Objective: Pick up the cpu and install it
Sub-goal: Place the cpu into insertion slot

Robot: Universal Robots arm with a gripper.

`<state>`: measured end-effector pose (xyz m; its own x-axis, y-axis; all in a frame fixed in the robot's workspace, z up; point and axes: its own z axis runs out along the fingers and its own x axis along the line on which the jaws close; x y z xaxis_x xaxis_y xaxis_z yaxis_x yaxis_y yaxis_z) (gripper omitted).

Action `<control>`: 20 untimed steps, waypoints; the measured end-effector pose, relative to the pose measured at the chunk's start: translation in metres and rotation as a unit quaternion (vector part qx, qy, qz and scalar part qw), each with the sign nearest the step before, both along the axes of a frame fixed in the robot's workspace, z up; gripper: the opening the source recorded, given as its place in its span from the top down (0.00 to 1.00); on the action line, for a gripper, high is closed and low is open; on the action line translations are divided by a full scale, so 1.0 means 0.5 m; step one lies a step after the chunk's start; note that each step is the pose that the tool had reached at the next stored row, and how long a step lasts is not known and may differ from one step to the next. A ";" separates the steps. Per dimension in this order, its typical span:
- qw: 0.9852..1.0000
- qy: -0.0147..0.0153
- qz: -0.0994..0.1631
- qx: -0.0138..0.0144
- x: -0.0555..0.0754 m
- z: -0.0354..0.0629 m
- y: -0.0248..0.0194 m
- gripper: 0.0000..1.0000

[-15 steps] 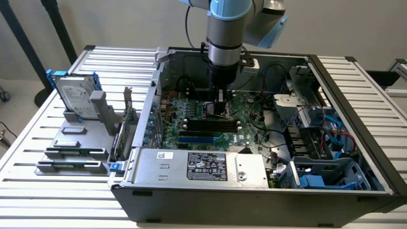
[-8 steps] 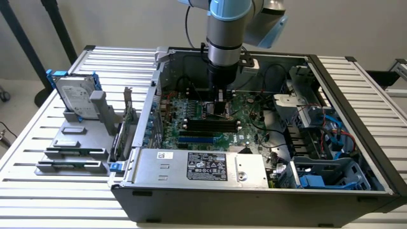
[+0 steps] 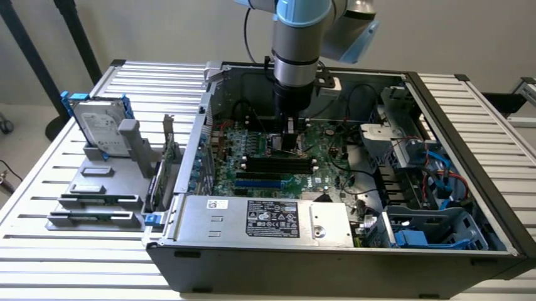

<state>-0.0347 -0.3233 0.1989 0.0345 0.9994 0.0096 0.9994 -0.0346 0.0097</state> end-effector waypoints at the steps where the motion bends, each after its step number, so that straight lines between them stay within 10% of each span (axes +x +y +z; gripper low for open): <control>1: 1.000 0.000 0.000 0.000 0.000 0.002 0.0000 0.38; 12: 1.000 0.000 0.000 0.000 -0.009 0.040 -0.0001 0.38; 20: 1.000 0.001 0.000 0.001 -0.067 0.046 -0.0011 0.70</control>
<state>-0.0682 -0.3238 0.2219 0.0345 0.9993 0.0115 0.9994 -0.0345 0.0076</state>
